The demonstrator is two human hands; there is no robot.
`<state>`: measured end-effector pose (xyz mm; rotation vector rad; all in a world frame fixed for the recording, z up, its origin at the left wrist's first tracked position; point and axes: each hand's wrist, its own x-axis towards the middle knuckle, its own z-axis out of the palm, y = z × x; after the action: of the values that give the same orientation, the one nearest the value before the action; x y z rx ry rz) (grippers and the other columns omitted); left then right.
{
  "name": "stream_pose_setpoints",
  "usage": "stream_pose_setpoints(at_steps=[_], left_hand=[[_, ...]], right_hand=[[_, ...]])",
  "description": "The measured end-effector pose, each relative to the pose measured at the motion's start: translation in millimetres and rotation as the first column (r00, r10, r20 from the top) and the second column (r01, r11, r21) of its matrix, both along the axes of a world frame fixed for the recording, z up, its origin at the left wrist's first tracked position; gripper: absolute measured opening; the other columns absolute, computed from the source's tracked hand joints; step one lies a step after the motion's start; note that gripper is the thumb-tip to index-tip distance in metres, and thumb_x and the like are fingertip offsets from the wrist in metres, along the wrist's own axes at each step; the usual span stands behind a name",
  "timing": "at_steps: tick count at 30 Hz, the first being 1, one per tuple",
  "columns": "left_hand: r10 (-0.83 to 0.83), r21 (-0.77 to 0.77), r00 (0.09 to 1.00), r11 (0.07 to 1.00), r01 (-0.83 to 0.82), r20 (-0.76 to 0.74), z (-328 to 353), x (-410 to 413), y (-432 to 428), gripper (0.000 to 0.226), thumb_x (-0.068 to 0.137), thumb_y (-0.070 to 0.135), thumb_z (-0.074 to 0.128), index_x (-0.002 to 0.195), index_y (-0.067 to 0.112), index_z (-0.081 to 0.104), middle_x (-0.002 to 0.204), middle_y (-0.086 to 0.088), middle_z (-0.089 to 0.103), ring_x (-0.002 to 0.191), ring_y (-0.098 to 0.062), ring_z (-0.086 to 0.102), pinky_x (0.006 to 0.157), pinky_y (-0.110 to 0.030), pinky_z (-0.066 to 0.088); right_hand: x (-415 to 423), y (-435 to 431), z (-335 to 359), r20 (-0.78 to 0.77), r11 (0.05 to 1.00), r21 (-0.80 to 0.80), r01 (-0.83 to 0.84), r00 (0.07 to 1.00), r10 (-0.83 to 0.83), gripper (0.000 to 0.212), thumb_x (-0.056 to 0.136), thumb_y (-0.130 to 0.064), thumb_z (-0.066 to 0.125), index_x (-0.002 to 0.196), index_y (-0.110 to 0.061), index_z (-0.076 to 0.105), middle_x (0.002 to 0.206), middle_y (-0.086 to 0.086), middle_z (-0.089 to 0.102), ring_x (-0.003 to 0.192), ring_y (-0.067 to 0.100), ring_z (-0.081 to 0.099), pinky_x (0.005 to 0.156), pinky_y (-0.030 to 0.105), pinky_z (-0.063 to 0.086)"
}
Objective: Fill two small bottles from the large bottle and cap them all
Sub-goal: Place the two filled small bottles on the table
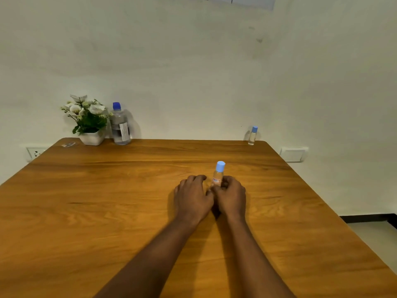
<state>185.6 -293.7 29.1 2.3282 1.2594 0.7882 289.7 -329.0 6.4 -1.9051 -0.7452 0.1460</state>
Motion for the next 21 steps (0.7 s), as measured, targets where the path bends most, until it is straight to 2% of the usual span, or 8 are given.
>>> stream_pose_setpoints(at_steps=[9,18,21], left_hand=[[-0.119,0.037,0.988,0.992,0.123,-0.101,10.8,94.5,30.2,0.048,0.09,0.037,0.051,0.135,0.022,0.048,0.135,0.0,0.052,0.126,-0.021,0.044,0.104,-0.037,0.033],[-0.116,0.053,0.985,0.991,0.123,-0.126,1.0,190.4,106.9,0.044,0.091,0.039,0.049,0.13,0.018,0.052,0.131,-0.004,0.055,0.122,-0.024,0.047,0.099,-0.039,0.038],[-0.118,0.084,0.982,0.988,0.131,-0.146,-0.6,221.3,136.0,0.044,0.092,0.039,0.049,0.129,0.016,0.052,0.129,-0.006,0.055,0.12,-0.025,0.048,0.097,-0.04,0.042]], right_hand=[[81.0,6.7,1.2,0.006,0.99,0.062,0.13,0.991,-0.131,0.029,0.083,-0.022,0.073,0.111,-0.014,0.07,0.099,0.002,0.074,0.087,0.016,0.068,0.075,0.035,0.056],[177.0,90.4,-0.7,0.095,0.993,0.005,0.122,0.988,-0.121,0.029,0.087,-0.031,0.069,0.113,-0.017,0.069,0.103,0.001,0.073,0.09,0.017,0.067,0.074,0.032,0.053],[209.0,121.1,-2.3,0.137,0.99,0.005,0.141,0.98,-0.141,0.028,0.088,-0.034,0.068,0.11,-0.017,0.069,0.1,0.002,0.073,0.086,0.02,0.066,0.07,0.031,0.051]])
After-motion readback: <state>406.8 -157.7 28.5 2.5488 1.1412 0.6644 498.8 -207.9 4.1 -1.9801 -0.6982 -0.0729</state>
